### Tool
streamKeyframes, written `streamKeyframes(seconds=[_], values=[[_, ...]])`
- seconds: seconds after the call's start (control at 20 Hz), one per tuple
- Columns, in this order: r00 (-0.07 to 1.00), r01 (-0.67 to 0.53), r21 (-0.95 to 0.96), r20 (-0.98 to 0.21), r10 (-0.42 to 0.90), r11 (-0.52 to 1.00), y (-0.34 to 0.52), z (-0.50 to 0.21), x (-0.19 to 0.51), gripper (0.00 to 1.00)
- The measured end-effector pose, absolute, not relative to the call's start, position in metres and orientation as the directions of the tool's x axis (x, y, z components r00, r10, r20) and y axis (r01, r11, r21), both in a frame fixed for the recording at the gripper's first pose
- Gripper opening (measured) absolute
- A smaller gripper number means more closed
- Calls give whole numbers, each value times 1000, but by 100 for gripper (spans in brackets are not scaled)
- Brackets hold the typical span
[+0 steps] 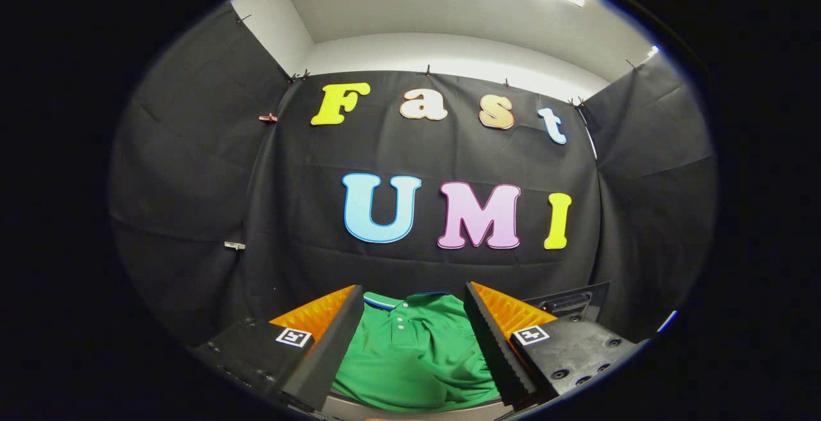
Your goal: Put the clothes into the washing machine and then close the washing machine lid.
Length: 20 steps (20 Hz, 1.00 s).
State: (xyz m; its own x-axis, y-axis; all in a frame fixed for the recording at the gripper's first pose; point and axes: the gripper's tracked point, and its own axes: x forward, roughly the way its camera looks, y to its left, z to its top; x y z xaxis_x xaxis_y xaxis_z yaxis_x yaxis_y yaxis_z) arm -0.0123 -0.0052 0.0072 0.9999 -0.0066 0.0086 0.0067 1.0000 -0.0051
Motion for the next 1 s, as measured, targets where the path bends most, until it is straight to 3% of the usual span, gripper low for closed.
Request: streamKeyframes(seconds=[0.5,0.75,1.0], values=[[999,29,16,-22,-28,999,-22,-2,-20,98],[993,-90,22,-71,92,996,6,-19,-17,97],[989,-88,-9,-122,86,996,1,-27,5,97]])
